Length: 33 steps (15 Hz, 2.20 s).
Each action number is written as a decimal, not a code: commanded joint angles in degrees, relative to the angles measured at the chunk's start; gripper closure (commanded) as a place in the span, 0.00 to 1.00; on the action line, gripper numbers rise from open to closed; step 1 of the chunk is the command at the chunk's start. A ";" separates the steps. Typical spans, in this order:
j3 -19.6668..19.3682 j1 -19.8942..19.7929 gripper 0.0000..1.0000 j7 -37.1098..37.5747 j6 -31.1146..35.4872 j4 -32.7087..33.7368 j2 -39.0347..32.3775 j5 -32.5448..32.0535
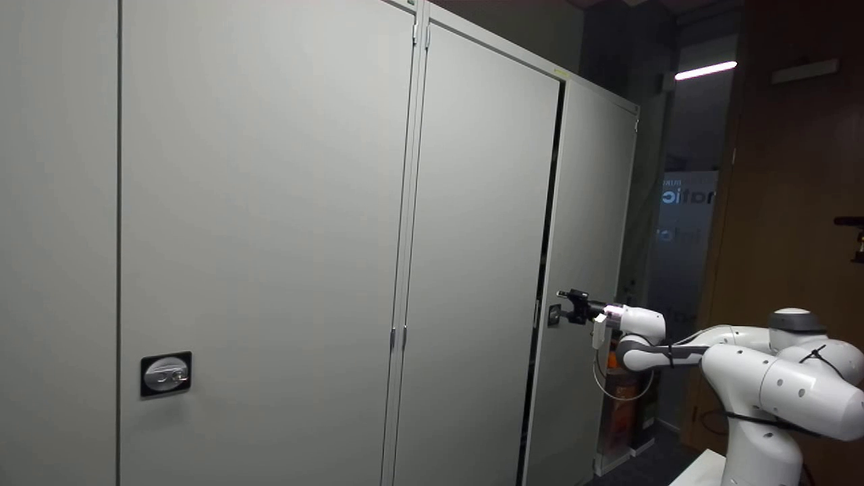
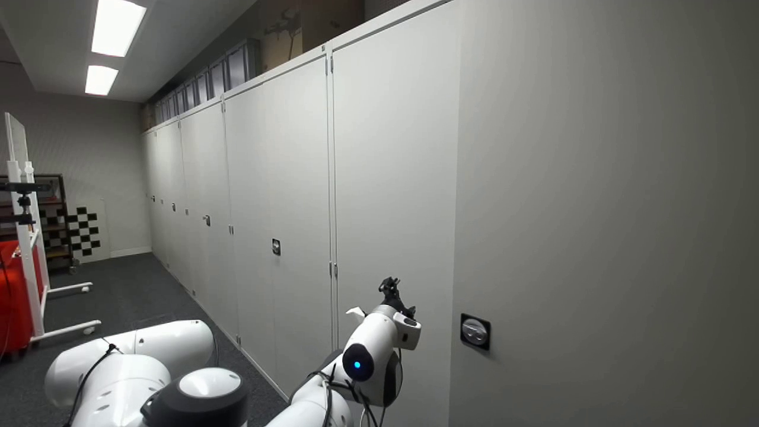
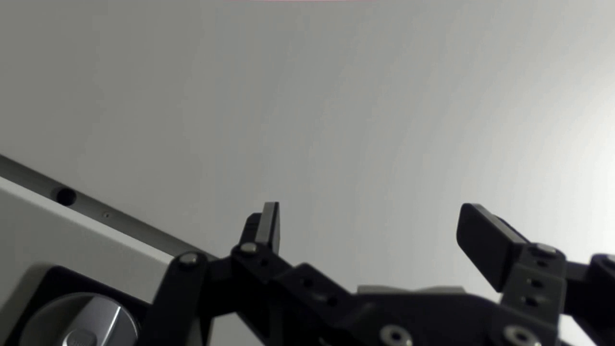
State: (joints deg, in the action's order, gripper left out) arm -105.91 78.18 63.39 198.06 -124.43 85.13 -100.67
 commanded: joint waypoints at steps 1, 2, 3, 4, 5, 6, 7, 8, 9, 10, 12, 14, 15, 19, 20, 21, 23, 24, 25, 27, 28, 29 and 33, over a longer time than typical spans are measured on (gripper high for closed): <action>-0.41 0.64 0.00 -2.55 0.00 -0.07 -1.60 -3.65; -0.49 0.81 0.00 -3.02 -0.01 -0.14 -2.43 -4.68; -0.49 0.95 0.00 -3.26 -0.03 -0.21 -3.19 -5.53; -0.39 1.10 0.00 -3.53 -0.04 -0.26 -3.97 -6.47; -0.22 1.22 0.00 -4.05 -0.05 -0.14 -4.58 -7.24; -0.08 1.32 0.00 -4.39 -0.06 -0.12 -5.61 -7.89; 0.06 1.41 0.00 -4.68 -0.08 -0.09 -6.30 -8.46; 0.32 1.46 0.00 -4.99 -0.21 -0.13 -7.24 -8.92; 0.54 1.46 0.00 -5.45 -0.32 -0.19 -8.03 -9.39; 0.71 1.46 0.00 -5.87 -0.46 -0.27 -9.34 -9.96; 1.32 1.30 0.00 -6.66 -0.91 -0.44 -11.32 -11.02; 1.99 1.31 0.00 -7.40 -1.15 -0.47 -13.65 -11.85; 2.46 1.33 0.00 -7.99 -1.25 -0.48 -14.32 -12.24; 3.76 1.60 0.00 -8.91 -1.33 -0.50 -18.11 -13.33; 4.16 1.66 0.00 -9.16 -1.52 -0.52 -18.84 -13.53; 4.55 1.77 0.00 -9.42 -1.71 -0.55 -19.62 -13.75; 5.49 1.93 0.00 -10.05 -2.18 -0.57 -20.83 -14.15; 6.08 2.02 0.00 -10.51 -2.69 -0.52 -21.31 -14.26; 6.61 2.10 0.00 -11.08 -3.09 -0.42 -21.81 -14.34; 7.98 2.09 0.00 -11.94 -4.67 -0.41 -22.85 -14.29; 8.64 2.07 0.00 -12.33 -5.37 -0.50 -23.41 -14.21; 9.35 1.89 0.00 -12.48 -6.10 -0.68 -24.62 -13.99; 11.25 1.21 0.00 -12.47 -6.01 -0.71 -30.56 -13.38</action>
State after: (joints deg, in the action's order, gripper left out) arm -96.59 80.83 50.46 192.28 -124.53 61.73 -114.20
